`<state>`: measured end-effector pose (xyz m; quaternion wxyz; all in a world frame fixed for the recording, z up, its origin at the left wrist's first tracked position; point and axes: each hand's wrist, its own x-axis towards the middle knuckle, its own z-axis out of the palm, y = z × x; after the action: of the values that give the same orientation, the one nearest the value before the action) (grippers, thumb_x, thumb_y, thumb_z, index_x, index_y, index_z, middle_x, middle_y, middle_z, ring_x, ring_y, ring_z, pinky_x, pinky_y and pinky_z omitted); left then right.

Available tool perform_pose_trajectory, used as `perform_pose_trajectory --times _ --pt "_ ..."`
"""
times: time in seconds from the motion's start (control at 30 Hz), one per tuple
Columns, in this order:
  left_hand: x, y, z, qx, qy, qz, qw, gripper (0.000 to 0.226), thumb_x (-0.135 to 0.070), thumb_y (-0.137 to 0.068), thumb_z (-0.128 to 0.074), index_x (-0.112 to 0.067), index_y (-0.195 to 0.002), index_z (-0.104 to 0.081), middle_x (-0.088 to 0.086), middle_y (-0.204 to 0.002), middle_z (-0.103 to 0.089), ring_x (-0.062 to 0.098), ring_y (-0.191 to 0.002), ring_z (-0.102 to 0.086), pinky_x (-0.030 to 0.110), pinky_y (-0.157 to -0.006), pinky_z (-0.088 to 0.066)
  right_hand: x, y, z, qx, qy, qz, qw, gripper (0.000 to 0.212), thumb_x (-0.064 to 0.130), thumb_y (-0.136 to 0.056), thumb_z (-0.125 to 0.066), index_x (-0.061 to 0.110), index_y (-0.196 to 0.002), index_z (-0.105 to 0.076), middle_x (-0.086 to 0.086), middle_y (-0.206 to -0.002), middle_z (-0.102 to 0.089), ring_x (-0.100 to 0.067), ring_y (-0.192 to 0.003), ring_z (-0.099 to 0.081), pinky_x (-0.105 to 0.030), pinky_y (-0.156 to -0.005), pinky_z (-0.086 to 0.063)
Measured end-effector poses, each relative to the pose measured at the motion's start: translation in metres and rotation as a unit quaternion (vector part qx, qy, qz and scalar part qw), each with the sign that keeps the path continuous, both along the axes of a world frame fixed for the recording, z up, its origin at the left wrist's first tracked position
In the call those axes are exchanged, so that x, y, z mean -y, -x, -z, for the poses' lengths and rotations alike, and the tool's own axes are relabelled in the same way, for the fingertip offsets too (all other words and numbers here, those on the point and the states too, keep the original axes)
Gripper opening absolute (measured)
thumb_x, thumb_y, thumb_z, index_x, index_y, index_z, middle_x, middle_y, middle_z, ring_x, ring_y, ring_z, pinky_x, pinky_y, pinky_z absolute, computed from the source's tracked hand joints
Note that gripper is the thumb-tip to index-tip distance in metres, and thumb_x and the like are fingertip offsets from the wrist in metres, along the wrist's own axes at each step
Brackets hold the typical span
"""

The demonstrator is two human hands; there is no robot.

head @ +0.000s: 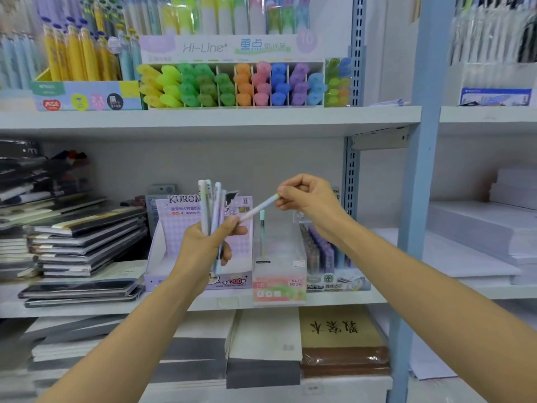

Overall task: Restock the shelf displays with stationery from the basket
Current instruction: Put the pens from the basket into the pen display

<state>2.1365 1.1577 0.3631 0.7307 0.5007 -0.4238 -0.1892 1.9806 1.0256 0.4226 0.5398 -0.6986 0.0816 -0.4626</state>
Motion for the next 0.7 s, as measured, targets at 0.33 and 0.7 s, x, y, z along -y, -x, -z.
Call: perform_pose_trajectory --times 0.33,0.7 --pt "0.0 0.008 -0.013 -0.043 0.065 -0.114 0.99 0.034 -0.025 -0.09 -0.067 0.004 -0.108 -0.062 -0.004 -0.068 -0.073 0.007 -0.033 -0.04 0.016 -0.036 -0.036 -0.002 0.026 0.006 -0.258 0.078 -0.112 0.957 0.034 0.0 -0.091 -0.061 0.001 -0.124 -0.061 -0.017 -0.101 -0.073 -0.028 -0.092 -0.071 -0.027 -0.08 -0.058" --pt "0.014 0.037 -0.014 -0.09 0.074 -0.08 0.99 0.021 -0.021 -0.085 -0.072 -0.009 -0.101 -0.066 -0.009 -0.041 -0.054 0.006 -0.033 -0.044 0.016 -0.036 -0.037 -0.021 0.015 0.026 -0.173 0.048 -0.116 0.977 0.03 -0.004 -0.088 -0.062 0.003 -0.116 -0.054 -0.018 -0.097 -0.064 -0.033 -0.089 -0.071 -0.036 -0.08 -0.059"
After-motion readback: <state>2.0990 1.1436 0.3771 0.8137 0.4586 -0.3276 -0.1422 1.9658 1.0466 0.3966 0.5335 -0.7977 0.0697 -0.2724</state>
